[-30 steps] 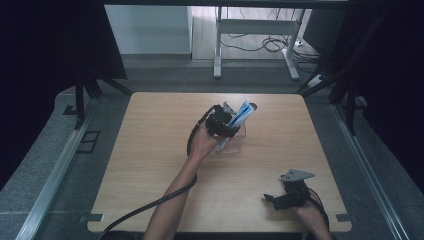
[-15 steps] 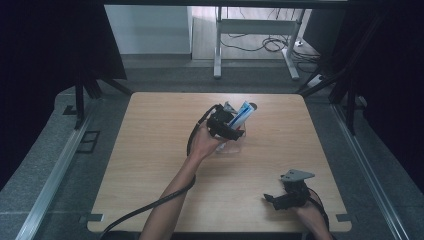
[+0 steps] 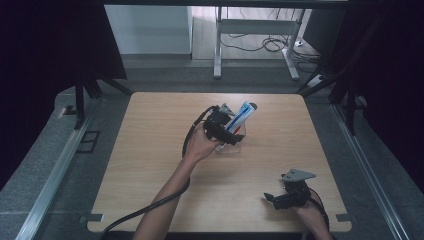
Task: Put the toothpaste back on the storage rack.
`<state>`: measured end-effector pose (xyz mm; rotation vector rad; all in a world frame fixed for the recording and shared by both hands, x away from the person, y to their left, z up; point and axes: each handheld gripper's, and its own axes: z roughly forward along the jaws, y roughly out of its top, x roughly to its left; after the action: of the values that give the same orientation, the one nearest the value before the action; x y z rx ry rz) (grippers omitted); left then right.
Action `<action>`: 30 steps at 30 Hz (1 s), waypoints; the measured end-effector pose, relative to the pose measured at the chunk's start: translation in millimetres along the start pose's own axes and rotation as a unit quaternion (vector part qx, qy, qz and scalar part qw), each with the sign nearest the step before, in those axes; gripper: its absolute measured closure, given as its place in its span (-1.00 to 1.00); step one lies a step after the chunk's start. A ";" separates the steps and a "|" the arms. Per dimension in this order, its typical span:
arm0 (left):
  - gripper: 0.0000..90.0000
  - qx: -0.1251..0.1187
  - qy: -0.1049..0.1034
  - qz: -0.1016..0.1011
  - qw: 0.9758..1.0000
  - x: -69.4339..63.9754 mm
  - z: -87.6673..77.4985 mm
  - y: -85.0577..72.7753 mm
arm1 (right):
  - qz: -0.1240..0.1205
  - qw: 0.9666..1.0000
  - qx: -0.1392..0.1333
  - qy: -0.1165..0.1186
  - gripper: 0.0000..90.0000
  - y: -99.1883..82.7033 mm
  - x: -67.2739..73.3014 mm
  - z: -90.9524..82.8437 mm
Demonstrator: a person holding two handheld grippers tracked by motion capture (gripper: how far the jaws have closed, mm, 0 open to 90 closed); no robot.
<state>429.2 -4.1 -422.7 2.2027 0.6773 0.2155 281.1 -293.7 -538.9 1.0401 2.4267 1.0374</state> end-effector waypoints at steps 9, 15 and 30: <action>-0.71 -0.010 -0.001 0.016 1.000 -4.9 -10.8 -8.8 | 0.001 1.000 0.000 0.001 -1.00 0.0 0.0 0.3; -0.71 -0.010 -0.014 0.017 1.000 -6.7 -16.9 -15.9 | 0.003 1.000 0.000 0.003 -1.00 0.2 0.2 0.4; -0.71 -0.030 -0.021 0.002 0.999 -7.9 -38.8 -36.9 | 0.002 1.000 0.000 0.002 -1.00 0.5 1.3 0.5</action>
<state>393.7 36.7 -424.0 2.1457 0.6364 0.1895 280.8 -292.2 -538.9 1.0441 2.4280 1.0418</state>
